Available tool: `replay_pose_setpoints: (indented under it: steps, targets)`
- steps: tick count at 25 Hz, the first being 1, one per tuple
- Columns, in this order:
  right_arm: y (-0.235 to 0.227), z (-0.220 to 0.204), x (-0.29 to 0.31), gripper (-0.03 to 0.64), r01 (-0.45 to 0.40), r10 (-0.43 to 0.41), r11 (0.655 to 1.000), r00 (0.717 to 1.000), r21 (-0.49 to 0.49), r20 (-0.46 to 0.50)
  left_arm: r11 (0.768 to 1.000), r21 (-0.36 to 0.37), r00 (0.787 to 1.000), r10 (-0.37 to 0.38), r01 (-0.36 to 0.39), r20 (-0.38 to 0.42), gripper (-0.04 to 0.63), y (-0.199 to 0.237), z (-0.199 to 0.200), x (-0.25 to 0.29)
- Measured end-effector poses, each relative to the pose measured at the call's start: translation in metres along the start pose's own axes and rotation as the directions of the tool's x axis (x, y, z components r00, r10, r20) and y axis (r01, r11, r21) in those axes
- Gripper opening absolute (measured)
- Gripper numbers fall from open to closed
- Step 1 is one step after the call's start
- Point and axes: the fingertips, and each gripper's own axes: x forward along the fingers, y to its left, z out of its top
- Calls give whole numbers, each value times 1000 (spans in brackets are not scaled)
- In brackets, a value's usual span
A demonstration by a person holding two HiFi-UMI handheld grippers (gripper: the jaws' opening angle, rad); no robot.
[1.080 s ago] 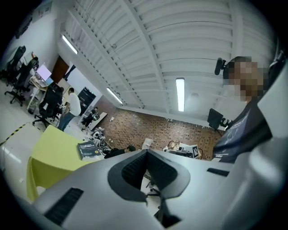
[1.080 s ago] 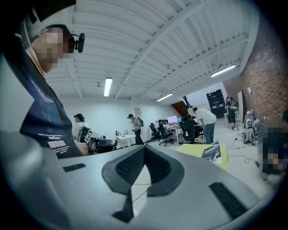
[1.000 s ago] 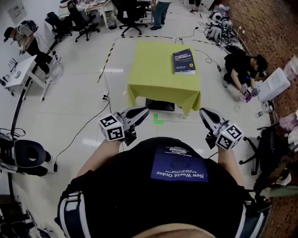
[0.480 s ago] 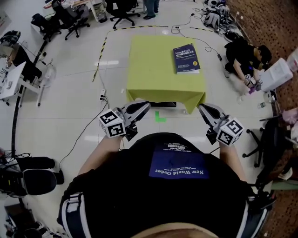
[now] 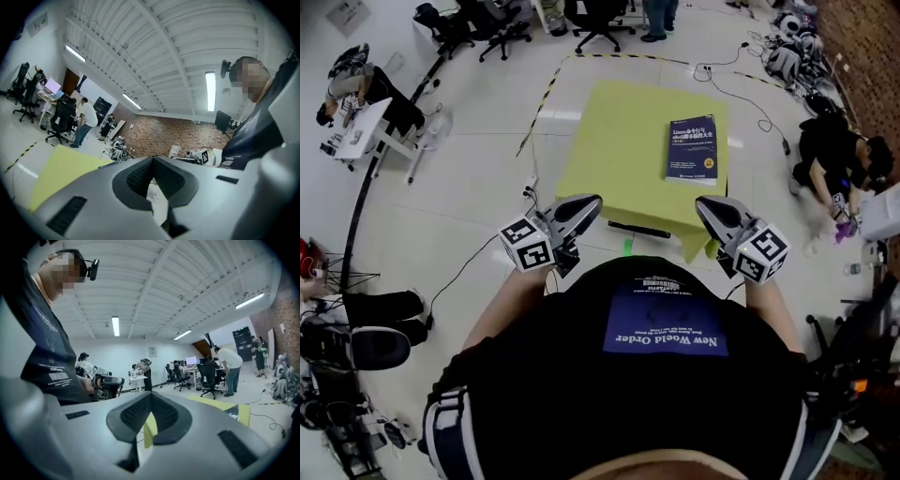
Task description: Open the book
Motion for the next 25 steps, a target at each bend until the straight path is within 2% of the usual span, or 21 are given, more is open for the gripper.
replay_pose_setpoints:
  steps: [3,8,12,17,21,25]
  targets:
    - [-36,5,-2,-12,-43,43,999,999,0,1,999,10,999,41,-41,-7,6,2,0,30]
    - [-63,-3,12,-12,-99,100,995,995,26,-5,996,-9,995,83,-84,-55,6,10,-6,50]
    - [-72,-9,35,-12,-106,107,993,994,56,-8,997,-26,994,76,-78,-72,6,36,-6,52]
    - [-73,1,82,-12,-55,56,998,998,31,-21,1000,-13,998,-8,7,-60,6,82,9,47]
    - [-72,24,127,-12,29,-29,1000,1000,-8,-10,996,-10,994,-92,91,-66,6,132,33,35]
    - [-76,40,158,-12,127,-127,992,992,0,-3,985,29,981,-169,172,-93,6,173,58,28]
